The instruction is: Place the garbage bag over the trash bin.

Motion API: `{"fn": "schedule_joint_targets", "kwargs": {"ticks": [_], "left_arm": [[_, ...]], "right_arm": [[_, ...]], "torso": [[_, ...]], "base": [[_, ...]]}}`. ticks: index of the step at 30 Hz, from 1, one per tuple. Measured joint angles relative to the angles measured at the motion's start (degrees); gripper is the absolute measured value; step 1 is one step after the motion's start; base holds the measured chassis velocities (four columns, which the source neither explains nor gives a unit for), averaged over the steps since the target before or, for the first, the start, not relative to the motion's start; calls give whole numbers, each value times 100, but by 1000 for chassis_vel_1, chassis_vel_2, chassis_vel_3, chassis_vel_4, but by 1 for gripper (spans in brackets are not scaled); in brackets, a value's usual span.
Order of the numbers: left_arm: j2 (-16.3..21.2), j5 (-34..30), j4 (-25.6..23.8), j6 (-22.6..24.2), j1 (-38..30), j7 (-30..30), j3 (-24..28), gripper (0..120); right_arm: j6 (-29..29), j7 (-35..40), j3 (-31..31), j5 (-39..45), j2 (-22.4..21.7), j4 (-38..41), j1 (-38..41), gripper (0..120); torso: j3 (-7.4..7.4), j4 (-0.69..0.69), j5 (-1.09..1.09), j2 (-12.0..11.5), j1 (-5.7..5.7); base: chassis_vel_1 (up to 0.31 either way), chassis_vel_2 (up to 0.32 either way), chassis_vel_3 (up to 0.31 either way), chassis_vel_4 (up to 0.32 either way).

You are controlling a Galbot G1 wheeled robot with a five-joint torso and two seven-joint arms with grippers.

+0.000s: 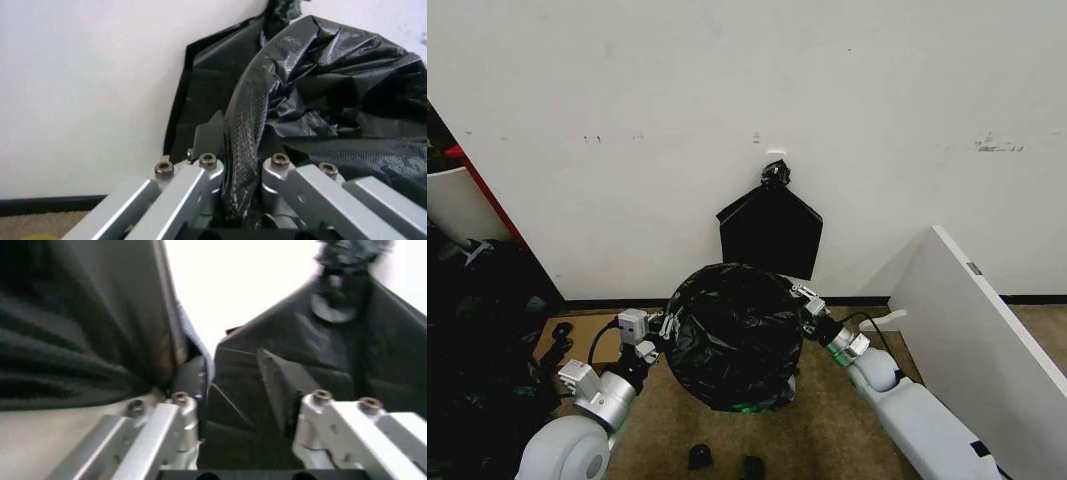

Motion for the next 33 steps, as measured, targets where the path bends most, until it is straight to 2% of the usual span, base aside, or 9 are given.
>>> {"fn": "schedule_joint_targets", "kwargs": {"ticks": [5, 6, 8, 11, 15, 18, 22, 28, 33], "left_arm": [[-34, -135, 242, 0, -136, -64, 1, 4], [-41, -176, 352, 0, -211, -112, 6, 4], [-47, -188, 384, -1, -236, -143, 7, 4], [-62, -225, 513, -24, -363, -243, -4, 4], [-113, -328, 655, -7, -551, -325, 30, 4], [-124, -407, 702, 2, -619, -362, 13, 4], [-138, -676, 754, 76, -738, -479, 5, 4], [-191, -1022, 807, 249, -877, -726, 7, 4], [-227, -1043, 814, 299, -900, -770, 45, 4]], "right_arm": [[-527, 457, 8, 939, -203, 704, -331, 50], [-819, 858, 38, 1230, -284, 981, -443, 58], [-953, 1098, 52, 1302, -304, 1080, -481, 61], [-1608, 2117, 100, 1563, -389, 1529, -638, 71], [-3074, 4394, 102, 1992, -443, 2584, -958, 90], [-3451, 4862, 107, 2473, -519, 3066, -1194, 97], [-3517, 4908, 140, 3117, -725, 3975, -1908, 100], [-3471, 4805, 40, 3285, -808, 4993, -2811, 100], [-3384, 4459, -104, 3296, -795, 5130, -3067, 97]], "torso": [[0, 1, 0, 0, -1], [-1, 1, 0, 0, -1], [0, 1, 0, 0, -1], [0, -1, -1, 0, 0], [-1, 0, -2, 0, -1], [0, 1, 2, 0, 0], [-1, 1, 0, 0, -1], [-1, 1, -1, 0, -1], [-1, 1, -1, 0, -1]], "base": [[0, 0, 0, 0], [0, 0, 0, 0], [0, 0, 0, 0], [0, 0, 0, 0], [0, 0, 0, 0], [0, 0, 0, 0], [0, 0, 0, 0], [0, 0, 0, 0], [0, 0, 0, 0]]}}
